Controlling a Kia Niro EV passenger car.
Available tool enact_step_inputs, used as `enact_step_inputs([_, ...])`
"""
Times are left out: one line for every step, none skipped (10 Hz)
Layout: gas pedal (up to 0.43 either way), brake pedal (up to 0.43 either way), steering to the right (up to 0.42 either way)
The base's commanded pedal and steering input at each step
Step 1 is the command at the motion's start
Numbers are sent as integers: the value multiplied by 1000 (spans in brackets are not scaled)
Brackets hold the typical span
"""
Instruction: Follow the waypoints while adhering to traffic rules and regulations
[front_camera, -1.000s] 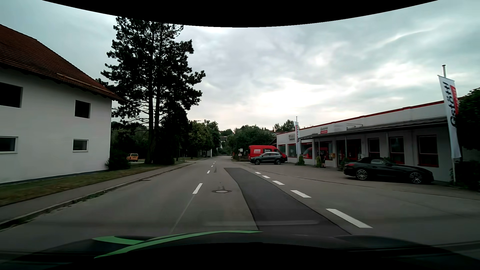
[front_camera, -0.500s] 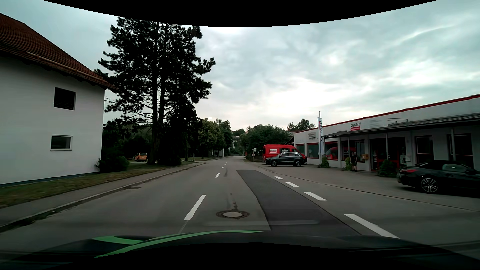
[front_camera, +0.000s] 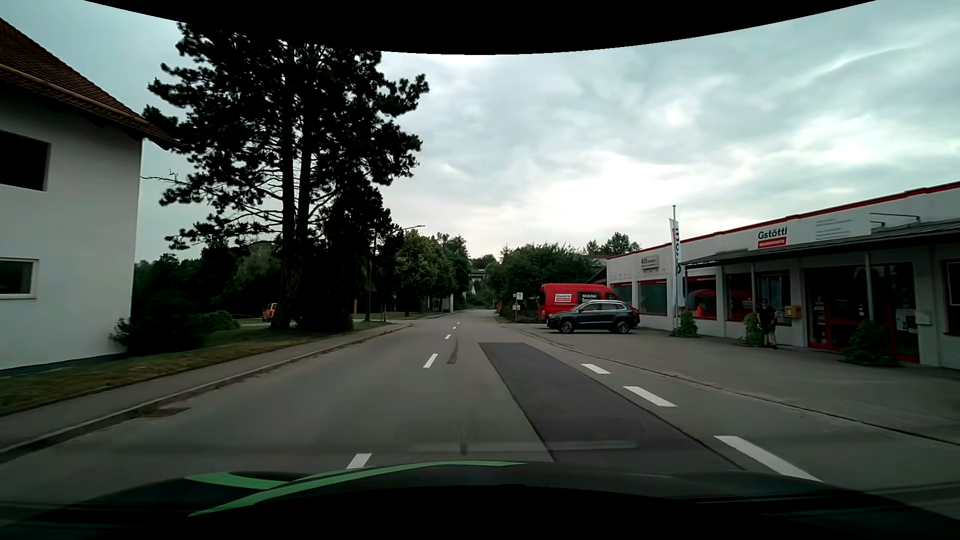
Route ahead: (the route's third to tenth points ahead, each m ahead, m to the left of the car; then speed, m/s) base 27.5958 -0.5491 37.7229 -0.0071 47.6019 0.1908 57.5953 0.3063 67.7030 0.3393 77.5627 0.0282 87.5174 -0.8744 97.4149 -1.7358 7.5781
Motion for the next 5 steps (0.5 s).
enact_step_inputs([169,0,-6])
enact_step_inputs([169,0,-5])
enact_step_inputs([169,0,-5])
enact_step_inputs([169,0,-5])
enact_step_inputs([169,0,-4])
